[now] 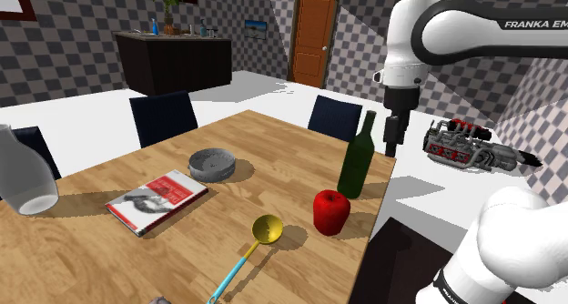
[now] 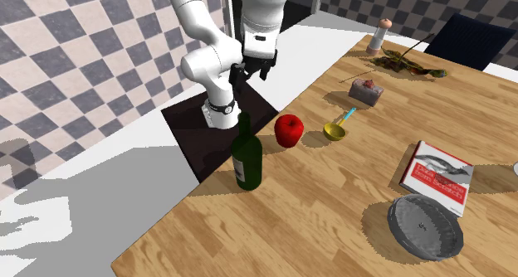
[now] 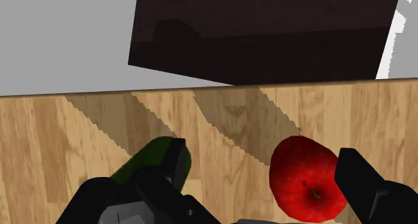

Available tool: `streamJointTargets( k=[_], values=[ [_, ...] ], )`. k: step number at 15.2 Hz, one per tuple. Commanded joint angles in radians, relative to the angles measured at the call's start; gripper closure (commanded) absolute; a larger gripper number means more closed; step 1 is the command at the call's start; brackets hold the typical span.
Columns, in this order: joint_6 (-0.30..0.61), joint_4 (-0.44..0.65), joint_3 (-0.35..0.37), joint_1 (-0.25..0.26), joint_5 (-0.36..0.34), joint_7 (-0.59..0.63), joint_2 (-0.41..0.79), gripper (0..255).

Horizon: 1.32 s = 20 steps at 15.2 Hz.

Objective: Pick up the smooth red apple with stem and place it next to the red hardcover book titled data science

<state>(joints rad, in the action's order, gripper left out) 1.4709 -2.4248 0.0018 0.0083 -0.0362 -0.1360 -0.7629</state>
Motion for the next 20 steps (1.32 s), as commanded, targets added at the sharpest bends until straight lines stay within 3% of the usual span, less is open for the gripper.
streamJointTargets(
  k=[1,13,20],
  values=[
    [0.0,0.0,0.0,0.0,0.0,0.0,0.0,0],
    [0.452,-0.122,0.002,0.228,0.055,-0.389,0.209,0],
    [0.563,-0.191,0.004,0.241,0.061,-0.411,0.245,0]
  ],
)
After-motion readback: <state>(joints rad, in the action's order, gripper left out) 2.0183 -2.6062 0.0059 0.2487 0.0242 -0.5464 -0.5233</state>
